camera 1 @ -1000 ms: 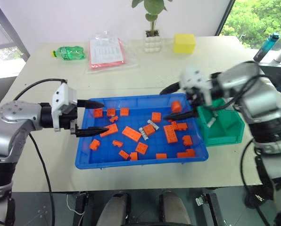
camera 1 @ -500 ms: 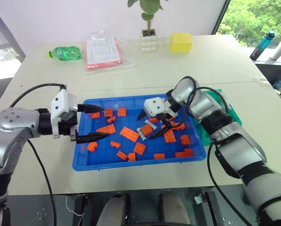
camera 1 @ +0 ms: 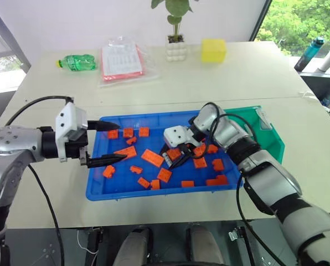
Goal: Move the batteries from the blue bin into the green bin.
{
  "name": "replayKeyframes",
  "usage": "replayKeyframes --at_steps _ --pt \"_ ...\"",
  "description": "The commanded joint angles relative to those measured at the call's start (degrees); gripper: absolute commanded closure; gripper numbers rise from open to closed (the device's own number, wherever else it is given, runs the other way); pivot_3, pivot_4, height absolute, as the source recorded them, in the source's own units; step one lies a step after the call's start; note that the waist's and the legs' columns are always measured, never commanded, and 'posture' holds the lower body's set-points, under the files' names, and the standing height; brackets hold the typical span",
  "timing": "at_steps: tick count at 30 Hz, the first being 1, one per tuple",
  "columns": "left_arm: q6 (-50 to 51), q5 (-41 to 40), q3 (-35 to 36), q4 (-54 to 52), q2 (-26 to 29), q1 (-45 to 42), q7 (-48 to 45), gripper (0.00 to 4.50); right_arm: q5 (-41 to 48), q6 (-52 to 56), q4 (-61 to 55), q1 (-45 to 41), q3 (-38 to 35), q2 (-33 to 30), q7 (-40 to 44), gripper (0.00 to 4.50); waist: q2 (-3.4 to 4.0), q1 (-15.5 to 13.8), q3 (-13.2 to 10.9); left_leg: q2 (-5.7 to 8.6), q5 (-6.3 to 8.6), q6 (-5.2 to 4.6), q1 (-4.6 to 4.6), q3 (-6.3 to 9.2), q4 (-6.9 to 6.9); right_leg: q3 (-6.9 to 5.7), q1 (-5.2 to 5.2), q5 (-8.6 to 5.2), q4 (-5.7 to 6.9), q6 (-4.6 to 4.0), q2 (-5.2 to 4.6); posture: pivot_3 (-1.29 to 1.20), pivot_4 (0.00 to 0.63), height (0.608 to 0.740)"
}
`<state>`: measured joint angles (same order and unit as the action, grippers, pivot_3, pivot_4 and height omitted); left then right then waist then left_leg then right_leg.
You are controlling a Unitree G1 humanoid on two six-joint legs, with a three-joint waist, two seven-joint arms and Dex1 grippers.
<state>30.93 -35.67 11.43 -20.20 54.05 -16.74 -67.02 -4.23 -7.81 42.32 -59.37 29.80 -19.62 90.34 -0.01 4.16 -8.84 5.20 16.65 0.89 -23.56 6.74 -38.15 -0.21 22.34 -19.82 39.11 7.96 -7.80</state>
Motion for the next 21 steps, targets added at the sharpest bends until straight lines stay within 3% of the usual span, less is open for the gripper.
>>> replayKeyframes --at_steps 1,5,11,15,21 --pt "-0.7 -0.3 -0.5 0.4 -0.1 -1.9 -0.2 0.00 1.2 1.5 -4.7 0.4 -2.5 -1.0 -0.2 2.24 0.00 -0.1 0.0 0.00 0.00 0.00 0.00 0.00 0.00 0.00 0.00 0.00 0.00 0.00 0.00 0.00 0.150 0.726" --pt "-1.4 0.3 -1.9 1.7 -0.5 -3.3 -0.5 0.00 5.7 10.4 -14.7 -0.7 -7.6 -4.4 0.5 2.24 0.00 -0.1 0.0 0.02 0.00 0.00 -0.01 -0.01 -0.01 0.00 0.00 0.00 0.03 0.00 -0.02 0.00 0.150 0.726" --pt "-3.1 1.3 -3.3 4.0 -1.1 -4.4 -1.6 0.00 12.4 28.2 -28.0 -0.5 -18.4 -15.5 -2.5 2.24 0.00 -0.4 0.0 0.04 0.00 0.00 -0.01 0.01 0.00 0.00 -0.05 0.00 0.01 0.00 -0.04 0.00 0.150 0.726" --pt "-4.8 2.6 -4.8 6.0 -2.4 -5.3 -2.0 0.00 13.7 34.4 -34.3 8.5 -28.2 -29.5 -6.1 2.24 -0.01 -1.8 0.0 0.08 0.01 -0.01 -0.03 0.01 0.01 0.00 -0.07 0.00 -0.01 0.00 -0.09 0.00 0.150 0.726" --pt "-5.9 3.1 -6.6 7.9 -3.3 -7.2 -3.2 0.00 14.9 35.9 -39.0 24.0 -36.4 -39.4 -11.1 2.24 -0.01 -1.6 0.0 0.08 0.03 -0.06 -0.04 -0.28 0.01 0.02 -0.04 0.00 -0.03 0.00 -0.18 0.00 0.150 0.726"
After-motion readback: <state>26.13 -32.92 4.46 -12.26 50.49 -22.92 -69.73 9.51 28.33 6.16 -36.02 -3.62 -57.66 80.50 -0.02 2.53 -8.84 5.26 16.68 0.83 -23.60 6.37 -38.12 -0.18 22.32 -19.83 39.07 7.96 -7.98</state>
